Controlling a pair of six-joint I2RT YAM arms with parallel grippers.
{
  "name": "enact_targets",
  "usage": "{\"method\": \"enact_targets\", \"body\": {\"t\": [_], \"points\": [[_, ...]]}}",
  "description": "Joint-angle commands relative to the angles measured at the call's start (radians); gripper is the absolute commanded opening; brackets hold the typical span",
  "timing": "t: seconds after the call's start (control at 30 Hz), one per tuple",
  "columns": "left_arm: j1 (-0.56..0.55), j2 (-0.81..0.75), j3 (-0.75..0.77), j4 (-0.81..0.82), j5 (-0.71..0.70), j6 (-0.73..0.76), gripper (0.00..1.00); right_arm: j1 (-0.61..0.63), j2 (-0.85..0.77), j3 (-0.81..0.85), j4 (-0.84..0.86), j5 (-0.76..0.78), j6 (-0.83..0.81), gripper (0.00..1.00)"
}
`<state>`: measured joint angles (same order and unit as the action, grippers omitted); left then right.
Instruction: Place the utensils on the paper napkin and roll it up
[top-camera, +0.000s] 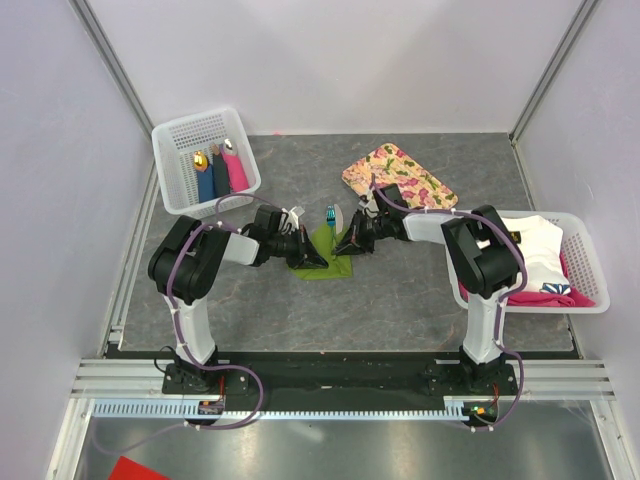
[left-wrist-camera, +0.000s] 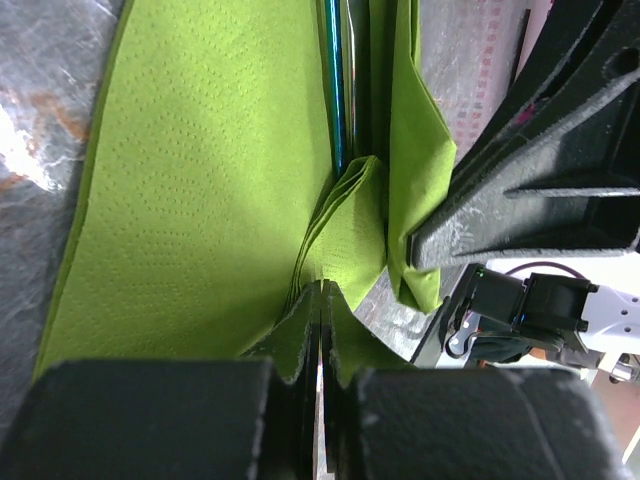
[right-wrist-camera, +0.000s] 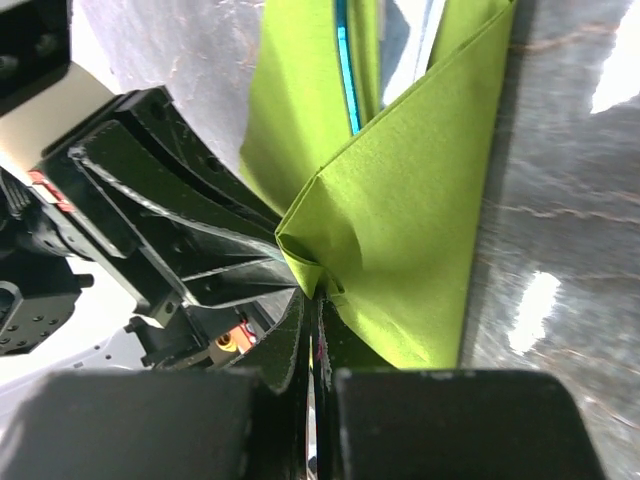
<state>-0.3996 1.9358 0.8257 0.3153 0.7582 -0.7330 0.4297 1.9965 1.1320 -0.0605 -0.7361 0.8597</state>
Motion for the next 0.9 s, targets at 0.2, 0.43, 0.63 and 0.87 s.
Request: {"method": "enact_targets", "body": {"t": [0.2, 0.43, 0.63, 0.87], "points": [[-0.005, 0.017, 0.029, -0.012, -0.02, 0.043, 0.02, 0.043, 0.038, 0.038, 0.145, -0.008, 0.116, 0.0], [-0.005, 0.017, 0.027, -0.013, -0.022, 0.049, 0.02, 0.057, 0.065, 0.028, 0.194, -0.008, 0.15, 0.0], [-0.005, 0.017, 0.026, -0.013, -0.019, 0.049, 0.02, 0.058, 0.077, 0.006, 0.235, -0.008, 0.171, 0.0], [-0.002, -0.046, 0.012, -0.01, 0.001, 0.053, 0.03, 0.057, 0.096, -0.017, 0.237, 0.006, 0.157, 0.0]]}}
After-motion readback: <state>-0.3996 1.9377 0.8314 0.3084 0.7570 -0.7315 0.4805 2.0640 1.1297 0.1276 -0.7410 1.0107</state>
